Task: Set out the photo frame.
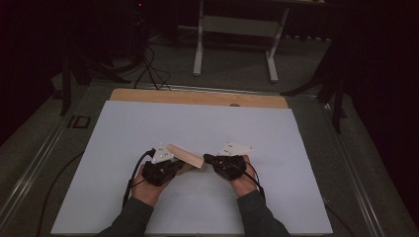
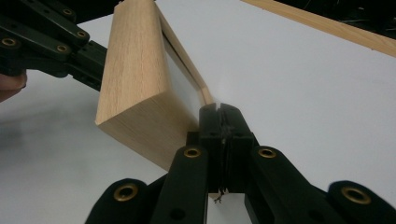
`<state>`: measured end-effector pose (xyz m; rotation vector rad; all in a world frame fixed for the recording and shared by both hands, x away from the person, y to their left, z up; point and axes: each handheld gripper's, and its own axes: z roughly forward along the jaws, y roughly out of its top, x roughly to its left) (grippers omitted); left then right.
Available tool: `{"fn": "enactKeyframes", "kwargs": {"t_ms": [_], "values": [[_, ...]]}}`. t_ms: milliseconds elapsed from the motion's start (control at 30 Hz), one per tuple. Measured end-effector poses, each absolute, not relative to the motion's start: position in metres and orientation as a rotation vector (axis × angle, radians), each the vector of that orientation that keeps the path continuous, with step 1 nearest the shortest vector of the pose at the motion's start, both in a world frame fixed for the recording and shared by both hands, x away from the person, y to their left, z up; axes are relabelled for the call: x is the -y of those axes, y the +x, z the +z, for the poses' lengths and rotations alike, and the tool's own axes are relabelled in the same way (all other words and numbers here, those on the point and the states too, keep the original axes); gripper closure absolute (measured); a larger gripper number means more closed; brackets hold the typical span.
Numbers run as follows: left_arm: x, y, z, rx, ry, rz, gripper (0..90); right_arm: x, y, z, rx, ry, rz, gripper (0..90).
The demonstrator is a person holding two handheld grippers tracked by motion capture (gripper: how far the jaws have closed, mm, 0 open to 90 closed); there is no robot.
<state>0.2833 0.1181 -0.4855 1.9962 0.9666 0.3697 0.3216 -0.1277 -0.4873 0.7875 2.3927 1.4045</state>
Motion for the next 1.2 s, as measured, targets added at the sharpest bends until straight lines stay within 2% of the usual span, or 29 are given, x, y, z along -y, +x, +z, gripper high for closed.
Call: {"fn": "enactKeyframes", "kwargs": {"t_ms": [1200], "values": [[-0.119, 0.285, -0.49, -0.988, 2.0, 0.363, 89.6, 0.114, 0.312, -0.486, -2.467, 0.665, 1.406, 89.1]]}}
